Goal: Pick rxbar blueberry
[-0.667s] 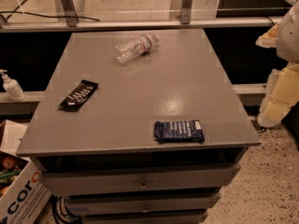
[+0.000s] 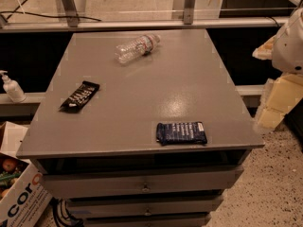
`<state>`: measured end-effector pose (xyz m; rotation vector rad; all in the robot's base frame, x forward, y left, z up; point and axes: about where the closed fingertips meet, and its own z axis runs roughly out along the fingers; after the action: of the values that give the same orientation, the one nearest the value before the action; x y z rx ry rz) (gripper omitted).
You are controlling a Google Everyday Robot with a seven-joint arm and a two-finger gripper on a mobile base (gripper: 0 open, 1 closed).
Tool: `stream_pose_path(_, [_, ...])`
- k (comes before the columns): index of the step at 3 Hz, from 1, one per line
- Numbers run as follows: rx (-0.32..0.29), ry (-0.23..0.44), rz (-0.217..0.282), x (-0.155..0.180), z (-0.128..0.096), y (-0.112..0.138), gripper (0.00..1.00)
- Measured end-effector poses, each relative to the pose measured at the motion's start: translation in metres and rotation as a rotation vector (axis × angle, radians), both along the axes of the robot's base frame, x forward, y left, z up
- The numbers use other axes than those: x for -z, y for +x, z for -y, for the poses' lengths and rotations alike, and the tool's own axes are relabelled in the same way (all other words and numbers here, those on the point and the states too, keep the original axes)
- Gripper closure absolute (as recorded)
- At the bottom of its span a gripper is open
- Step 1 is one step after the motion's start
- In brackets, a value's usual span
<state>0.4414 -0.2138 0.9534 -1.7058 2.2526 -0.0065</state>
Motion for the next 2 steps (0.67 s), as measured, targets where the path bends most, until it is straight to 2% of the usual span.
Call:
stream_pose_path(1, [-0.034,0.08,-0.03,0.028,-0.015,-0.002,0.0])
stream_pose_path(2, [-0.083,0.179,-0.049,0.054,-0.042,-0.008,0.0])
